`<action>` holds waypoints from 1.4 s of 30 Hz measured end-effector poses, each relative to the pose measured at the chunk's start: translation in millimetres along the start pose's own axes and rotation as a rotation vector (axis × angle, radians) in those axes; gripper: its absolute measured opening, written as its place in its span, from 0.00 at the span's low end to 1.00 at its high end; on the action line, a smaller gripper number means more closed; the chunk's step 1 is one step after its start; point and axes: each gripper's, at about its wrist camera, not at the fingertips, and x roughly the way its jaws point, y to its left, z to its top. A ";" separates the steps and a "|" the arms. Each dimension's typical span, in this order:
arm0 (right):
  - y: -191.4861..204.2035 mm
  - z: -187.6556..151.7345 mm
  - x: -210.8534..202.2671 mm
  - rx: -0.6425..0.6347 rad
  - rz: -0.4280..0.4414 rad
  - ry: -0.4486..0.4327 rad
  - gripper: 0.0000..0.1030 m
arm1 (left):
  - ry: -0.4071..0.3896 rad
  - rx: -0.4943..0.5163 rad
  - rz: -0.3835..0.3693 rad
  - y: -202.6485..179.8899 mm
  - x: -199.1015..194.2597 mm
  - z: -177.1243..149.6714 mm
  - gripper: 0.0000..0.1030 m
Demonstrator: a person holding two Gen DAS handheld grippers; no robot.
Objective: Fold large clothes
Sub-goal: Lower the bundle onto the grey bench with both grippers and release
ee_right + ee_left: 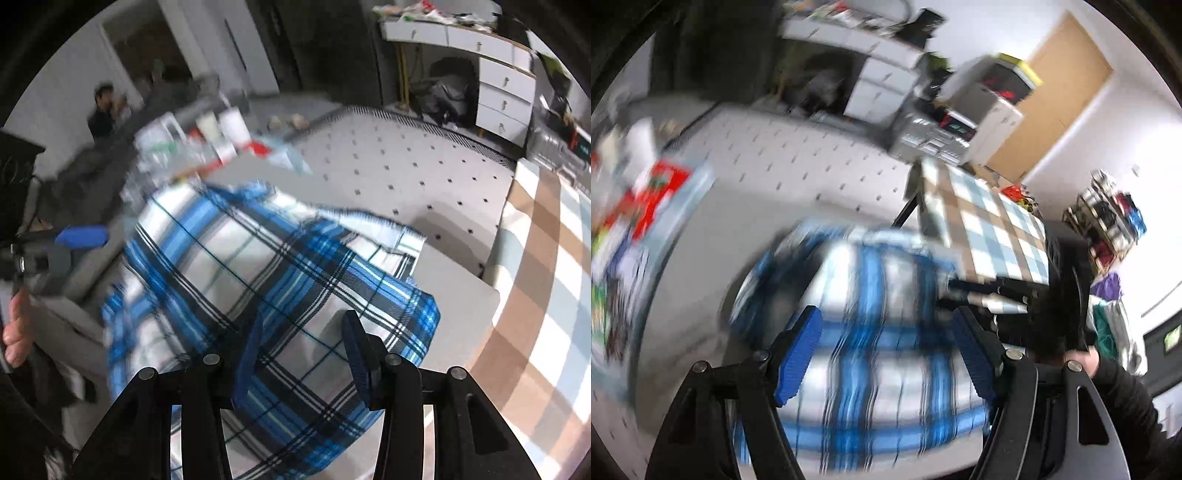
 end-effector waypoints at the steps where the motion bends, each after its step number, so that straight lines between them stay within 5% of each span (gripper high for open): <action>1: -0.5 -2.2 -5.4 0.015 0.018 -0.014 0.43 | 0.016 0.011 0.027 -1.3 14.6 6.8 0.67; 6: 6.9 -18.9 -10.8 -0.007 0.016 0.025 0.44 | 0.157 -0.160 0.084 50.9 72.7 6.5 0.66; 10: 25.6 -28.8 -8.4 -0.101 -0.048 0.048 0.44 | 0.122 -0.229 0.088 73.4 78.2 -5.5 0.66; 14: 36.5 -31.4 -20.4 -0.115 -0.036 0.033 0.44 | 0.123 -0.179 0.162 37.1 49.9 -0.6 0.64; 20: 65.8 -43.2 -24.3 -0.189 0.018 0.058 0.43 | -0.009 -0.090 0.120 -1.5 0.1 -18.9 0.64; 23: 74.4 -51.1 -0.7 -0.210 -0.023 0.126 0.44 | -0.022 -0.091 0.104 0.7 0.1 -33.4 0.64; 27: 67.3 -49.3 11.4 -0.133 -0.013 0.134 0.44 | -0.082 -0.168 0.255 17.4 -2.4 -32.2 0.64; 30: 64.4 -46.8 10.6 -0.115 -0.007 0.137 0.44 | -0.172 -0.228 0.177 20.5 -28.0 -24.3 0.64; 34: 61.8 -48.1 8.2 -0.085 0.007 0.119 0.45 | -0.069 -0.223 -0.182 2.1 -14.2 -14.4 0.65; 35: 57.7 -47.4 8.2 -0.068 0.016 0.113 0.45 | -0.031 -0.208 -0.175 -1.6 -2.9 -12.1 0.65; 38: 50.9 -49.2 5.0 -0.012 0.048 0.095 0.45 | 0.029 -0.173 0.005 4.4 39.6 -5.6 0.65; 42: 48.7 -51.5 0.0 -0.015 0.062 0.093 0.45 | 0.062 -0.317 -0.037 41.7 76.9 -11.0 0.65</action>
